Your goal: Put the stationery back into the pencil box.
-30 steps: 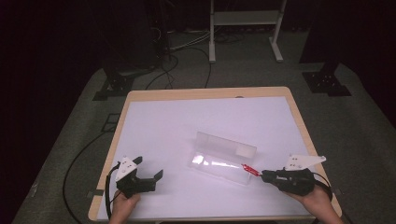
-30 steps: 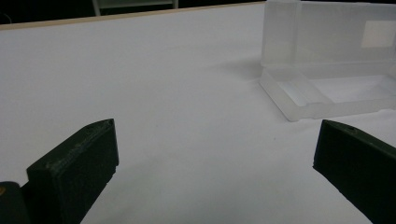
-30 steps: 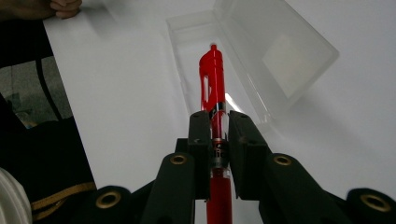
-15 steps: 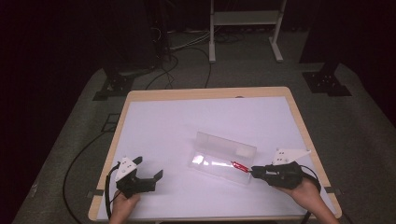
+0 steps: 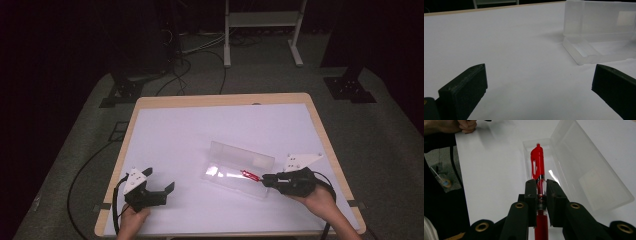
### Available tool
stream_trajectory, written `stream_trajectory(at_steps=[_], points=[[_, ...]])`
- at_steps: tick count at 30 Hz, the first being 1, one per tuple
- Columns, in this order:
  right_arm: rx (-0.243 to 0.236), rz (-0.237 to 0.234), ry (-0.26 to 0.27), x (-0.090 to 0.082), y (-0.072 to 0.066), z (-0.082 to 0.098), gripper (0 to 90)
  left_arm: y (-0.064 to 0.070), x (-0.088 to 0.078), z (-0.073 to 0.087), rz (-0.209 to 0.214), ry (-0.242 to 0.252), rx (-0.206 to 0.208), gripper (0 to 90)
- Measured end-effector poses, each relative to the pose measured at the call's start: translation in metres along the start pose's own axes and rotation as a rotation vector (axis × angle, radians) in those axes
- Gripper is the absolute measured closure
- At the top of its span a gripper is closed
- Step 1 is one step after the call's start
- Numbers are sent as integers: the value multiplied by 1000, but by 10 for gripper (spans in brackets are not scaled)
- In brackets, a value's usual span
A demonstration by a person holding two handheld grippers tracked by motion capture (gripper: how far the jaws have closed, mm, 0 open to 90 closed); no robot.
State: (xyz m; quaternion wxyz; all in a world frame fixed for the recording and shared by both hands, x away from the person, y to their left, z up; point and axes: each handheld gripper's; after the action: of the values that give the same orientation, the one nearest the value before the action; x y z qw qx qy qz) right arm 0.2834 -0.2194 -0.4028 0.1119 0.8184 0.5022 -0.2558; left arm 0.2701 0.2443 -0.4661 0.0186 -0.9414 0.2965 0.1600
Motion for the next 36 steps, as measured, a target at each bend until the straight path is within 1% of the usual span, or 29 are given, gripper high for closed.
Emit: stream_trajectory(at_steps=[6,20,26,36], points=[[-12,-12,-11,9,1,-5,789,0,0,0,1,-2,2,0],[-23,-33,-32,28,4,-15,789,0,0,0,4,0,3,0],[-34,-40,-40,35,5,-18,789,0,0,0,5,0,5,0],[-34,-51,-50,46,8,-21,789,0,0,0,7,2,9,0]])
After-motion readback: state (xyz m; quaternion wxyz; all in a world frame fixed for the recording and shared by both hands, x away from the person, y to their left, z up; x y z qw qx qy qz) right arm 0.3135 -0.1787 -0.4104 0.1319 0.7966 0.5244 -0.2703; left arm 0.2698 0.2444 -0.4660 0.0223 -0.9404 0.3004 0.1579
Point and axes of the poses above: each handheld gripper's, and its own axes: x roughly forward along the jaws, z roughly out of its underside, y roughly to its right, and after that the axes turned 5 degrees about y, right-handed
